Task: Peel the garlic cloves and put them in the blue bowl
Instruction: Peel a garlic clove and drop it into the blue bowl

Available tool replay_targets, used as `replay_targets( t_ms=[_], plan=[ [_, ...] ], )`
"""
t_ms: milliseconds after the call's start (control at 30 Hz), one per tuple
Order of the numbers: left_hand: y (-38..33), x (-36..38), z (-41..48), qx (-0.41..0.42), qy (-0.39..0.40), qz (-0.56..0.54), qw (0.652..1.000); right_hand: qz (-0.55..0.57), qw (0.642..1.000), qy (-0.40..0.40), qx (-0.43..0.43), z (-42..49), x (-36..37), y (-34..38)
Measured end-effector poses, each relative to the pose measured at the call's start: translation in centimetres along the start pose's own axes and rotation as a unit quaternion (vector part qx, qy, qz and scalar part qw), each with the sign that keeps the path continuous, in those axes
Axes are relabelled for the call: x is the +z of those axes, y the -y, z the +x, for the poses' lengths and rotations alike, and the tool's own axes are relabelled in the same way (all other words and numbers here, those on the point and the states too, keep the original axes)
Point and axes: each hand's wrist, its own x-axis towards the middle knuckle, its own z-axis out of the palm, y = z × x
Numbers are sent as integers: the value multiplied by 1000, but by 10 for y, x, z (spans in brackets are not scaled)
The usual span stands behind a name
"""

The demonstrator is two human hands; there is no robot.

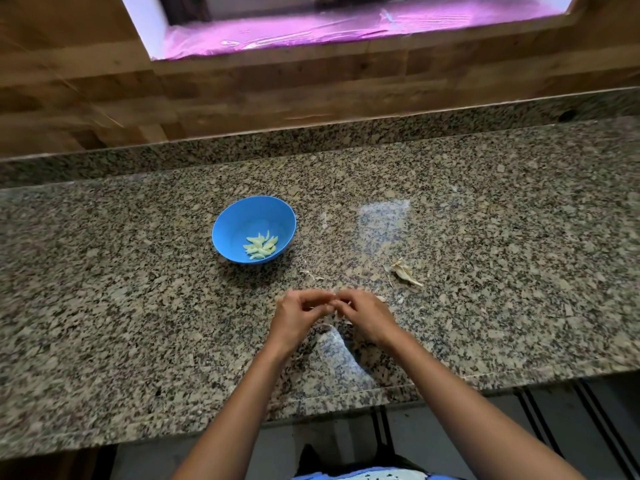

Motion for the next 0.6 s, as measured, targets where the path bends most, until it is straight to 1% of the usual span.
replay_targets(
  t_ms=[67,133,233,300,367,500,533,567,600],
  plan=[
    [2,0,2,1,-11,-19,1000,45,999,-6,-6,-2,-1,2],
    [1,1,2,-5,-18,-51,999,158,987,-30,-2,-3,-1,4],
    [-1,5,0,-11,-5,-81,997,310,946,-84,37,-5,0,4],
    [-2,9,-1,-19,-10,-105,994,379,916,-110,67,-6,0,5],
    [-2,11,-2,-23,-13,-128,991,405,905,-106,72,-8,0,9],
    [-2,12,-3,-17,-39,-154,987,456,885,-65,61,-10,-1,14],
    [-2,11,-3,-19,-39,-169,985,447,890,-65,58,-10,-2,15],
    [-2,12,-4,-24,-35,-186,982,396,913,-80,52,-9,-2,14],
    [-2,13,-5,-31,-32,-202,978,299,947,-104,44,-8,-2,12]
  ],
)
